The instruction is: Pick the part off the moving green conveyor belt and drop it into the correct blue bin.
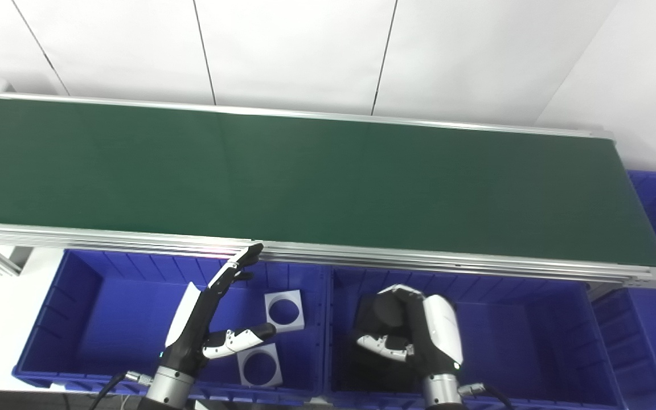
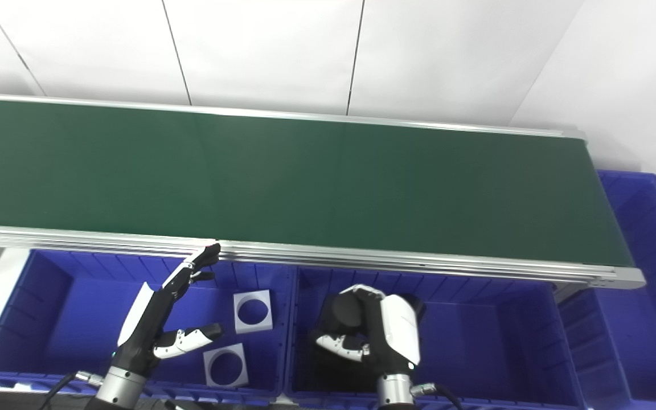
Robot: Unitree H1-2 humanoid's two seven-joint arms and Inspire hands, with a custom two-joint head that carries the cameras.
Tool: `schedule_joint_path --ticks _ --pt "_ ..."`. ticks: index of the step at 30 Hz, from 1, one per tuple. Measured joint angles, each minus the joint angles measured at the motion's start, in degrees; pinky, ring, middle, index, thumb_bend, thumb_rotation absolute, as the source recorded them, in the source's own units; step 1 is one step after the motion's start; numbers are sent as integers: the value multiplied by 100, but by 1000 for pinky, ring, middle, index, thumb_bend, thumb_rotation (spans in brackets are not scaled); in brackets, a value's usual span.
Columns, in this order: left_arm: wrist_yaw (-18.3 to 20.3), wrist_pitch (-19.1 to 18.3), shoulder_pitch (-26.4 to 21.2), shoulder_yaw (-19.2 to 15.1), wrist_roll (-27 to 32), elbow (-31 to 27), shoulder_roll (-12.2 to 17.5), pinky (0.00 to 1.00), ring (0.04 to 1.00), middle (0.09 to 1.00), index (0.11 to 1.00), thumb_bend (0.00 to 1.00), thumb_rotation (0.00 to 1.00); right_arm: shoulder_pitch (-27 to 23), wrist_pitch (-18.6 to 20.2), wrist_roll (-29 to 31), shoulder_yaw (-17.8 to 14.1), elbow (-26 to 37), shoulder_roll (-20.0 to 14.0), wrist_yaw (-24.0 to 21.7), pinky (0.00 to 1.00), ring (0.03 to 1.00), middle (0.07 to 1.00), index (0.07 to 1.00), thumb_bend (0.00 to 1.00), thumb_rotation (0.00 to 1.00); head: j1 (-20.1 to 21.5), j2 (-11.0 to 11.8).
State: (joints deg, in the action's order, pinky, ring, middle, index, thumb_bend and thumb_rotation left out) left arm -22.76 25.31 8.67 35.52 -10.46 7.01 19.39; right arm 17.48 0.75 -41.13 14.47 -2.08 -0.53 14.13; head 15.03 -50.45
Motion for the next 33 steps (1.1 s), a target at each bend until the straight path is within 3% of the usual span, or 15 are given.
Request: schedule_joint_path --ticks 4,11,17,26,28,30,33 --pt "41 0 3 -38 -2 -8 -11 768 863 897 876 677 694 -85 51 -48 64 8 -62 -48 913 945 933 893 669 336 -9 -26" --pt "20 0 8 -58 -32 -36 -39 769 862 897 877 669 679 -73 81 -61 211 70 -88 -112 903 962 964 931 692 403 -18 0" --pt "11 0 10 -63 -38 -35 -49 764 862 892 875 687 715 38 55 21 203 191 -81 53 869 961 948 927 699 389 0 0" --pt "4 0 15 -63 -104 -36 -56 768 862 896 874 673 685 320 -456 716 170 435 -60 273 814 913 931 914 659 394 -9 18" --pt "2 0 17 -61 -104 -36 -56 765 860 894 871 678 684 333 -690 965 142 434 -36 284 813 898 920 914 669 422 -17 26" --pt "0 0 19 -61 -104 -36 -56 768 861 895 871 673 681 355 -939 1234 108 425 -4 291 815 886 902 928 691 538 -18 26" --pt "2 0 23 -61 -104 -36 -56 764 860 897 874 671 687 397 -1427 1646 84 371 24 287 811 868 877 918 720 588 -18 26"
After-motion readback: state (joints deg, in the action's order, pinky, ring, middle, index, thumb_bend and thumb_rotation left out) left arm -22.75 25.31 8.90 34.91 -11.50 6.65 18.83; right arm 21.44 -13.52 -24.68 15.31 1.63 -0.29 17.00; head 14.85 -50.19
